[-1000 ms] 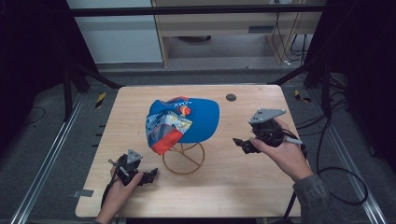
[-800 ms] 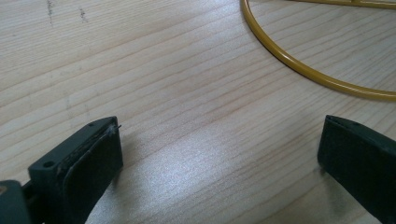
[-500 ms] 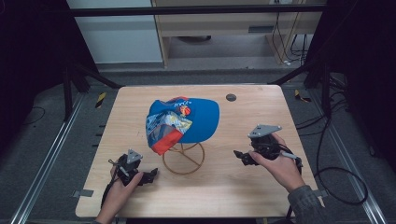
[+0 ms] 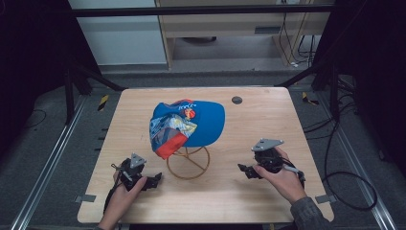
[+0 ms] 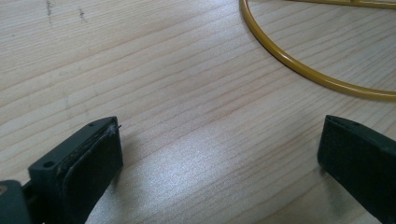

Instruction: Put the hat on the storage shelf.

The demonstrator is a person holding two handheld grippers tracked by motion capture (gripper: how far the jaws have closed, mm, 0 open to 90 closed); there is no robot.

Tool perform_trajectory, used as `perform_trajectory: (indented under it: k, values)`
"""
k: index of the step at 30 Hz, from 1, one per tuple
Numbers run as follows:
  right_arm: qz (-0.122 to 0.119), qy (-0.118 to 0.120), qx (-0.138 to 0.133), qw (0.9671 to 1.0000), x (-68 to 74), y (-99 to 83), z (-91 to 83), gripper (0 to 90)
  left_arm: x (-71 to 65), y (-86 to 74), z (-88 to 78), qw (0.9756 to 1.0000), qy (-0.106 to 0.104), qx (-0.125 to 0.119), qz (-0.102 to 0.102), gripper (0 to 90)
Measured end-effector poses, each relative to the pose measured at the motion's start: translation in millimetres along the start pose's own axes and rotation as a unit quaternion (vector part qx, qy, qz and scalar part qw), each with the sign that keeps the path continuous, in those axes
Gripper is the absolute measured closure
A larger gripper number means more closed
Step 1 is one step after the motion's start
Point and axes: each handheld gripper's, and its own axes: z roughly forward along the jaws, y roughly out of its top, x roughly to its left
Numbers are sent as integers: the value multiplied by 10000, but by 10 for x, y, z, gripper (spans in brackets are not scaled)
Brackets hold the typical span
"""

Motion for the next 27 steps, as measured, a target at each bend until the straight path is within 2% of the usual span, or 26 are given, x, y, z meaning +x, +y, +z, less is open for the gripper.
perform_trajectory:
  k: [10,18,26,27]
  values:
    - [141,8,59,9999,8,-170,89,150,-5,-1,2,10000,-19,-7,-11,0]
    - [512,-182,183,9984,-59,-349,193,127,-6,-1,2,10000,-22,-7,-9,0]
    - [587,-385,289,9971,-64,-469,303,109,-6,-1,2,10000,-22,-6,-11,0]
    - [605,-430,238,9970,-55,-485,317,100,-6,-1,2,10000,-21,-6,-9,0]
